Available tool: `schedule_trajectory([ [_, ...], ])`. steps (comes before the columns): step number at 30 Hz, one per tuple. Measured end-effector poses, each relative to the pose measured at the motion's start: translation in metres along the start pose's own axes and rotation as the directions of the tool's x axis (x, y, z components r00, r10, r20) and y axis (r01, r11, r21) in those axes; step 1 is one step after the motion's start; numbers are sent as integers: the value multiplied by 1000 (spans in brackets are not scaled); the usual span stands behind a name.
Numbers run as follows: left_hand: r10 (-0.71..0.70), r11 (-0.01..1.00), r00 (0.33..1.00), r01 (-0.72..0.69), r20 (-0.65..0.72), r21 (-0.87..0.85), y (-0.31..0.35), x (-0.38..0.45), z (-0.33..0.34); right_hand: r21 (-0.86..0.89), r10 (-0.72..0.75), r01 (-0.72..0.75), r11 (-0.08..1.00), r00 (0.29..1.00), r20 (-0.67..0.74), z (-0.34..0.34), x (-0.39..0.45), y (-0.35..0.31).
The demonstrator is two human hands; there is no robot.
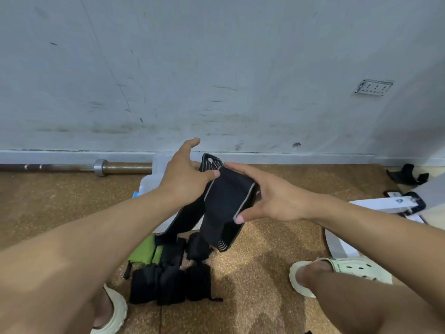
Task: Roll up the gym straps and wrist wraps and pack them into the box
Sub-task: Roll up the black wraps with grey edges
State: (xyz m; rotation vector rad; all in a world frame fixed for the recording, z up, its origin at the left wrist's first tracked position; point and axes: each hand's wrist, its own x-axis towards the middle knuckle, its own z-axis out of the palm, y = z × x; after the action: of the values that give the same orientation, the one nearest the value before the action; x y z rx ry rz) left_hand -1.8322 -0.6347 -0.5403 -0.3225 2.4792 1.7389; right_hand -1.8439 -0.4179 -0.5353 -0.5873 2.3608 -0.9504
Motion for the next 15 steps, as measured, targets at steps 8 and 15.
schedule_trajectory([
  [8,29,1000,999,-29,-31,-6,-2,0,-3,31,2,1,1000,995,-99,7,-2,-8],
  [15,42,998,998,-40,41,-55,6,-6,-4,168,-17,83,982,932,-362,13,5,-12],
])
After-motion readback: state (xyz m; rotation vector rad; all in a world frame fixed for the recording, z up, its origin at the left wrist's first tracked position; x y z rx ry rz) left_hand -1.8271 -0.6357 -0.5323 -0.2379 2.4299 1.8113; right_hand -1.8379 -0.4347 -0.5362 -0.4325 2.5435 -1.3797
